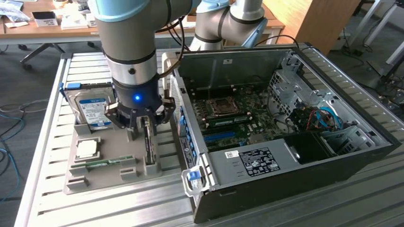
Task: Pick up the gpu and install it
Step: 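Pick up the gpu and move the gpu toward the slot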
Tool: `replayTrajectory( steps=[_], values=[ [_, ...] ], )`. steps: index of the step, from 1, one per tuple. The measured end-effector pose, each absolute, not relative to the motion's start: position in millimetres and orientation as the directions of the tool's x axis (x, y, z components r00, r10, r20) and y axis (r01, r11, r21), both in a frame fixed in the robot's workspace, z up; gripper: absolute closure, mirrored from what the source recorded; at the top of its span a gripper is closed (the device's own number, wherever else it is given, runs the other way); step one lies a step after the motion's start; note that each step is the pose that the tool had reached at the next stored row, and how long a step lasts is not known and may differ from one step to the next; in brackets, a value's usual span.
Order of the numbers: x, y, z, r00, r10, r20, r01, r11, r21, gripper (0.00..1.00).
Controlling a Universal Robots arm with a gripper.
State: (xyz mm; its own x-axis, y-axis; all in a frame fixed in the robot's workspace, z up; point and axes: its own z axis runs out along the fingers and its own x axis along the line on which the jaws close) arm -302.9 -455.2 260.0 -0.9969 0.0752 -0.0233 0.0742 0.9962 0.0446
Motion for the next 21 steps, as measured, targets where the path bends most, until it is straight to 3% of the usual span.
replayTrajectory(
  steps=[21],
  values=[
    [-302, -455, 246, -0.997, 0.075, -0.023, 0.074, 0.996, 0.045, 0.53]
  ],
)
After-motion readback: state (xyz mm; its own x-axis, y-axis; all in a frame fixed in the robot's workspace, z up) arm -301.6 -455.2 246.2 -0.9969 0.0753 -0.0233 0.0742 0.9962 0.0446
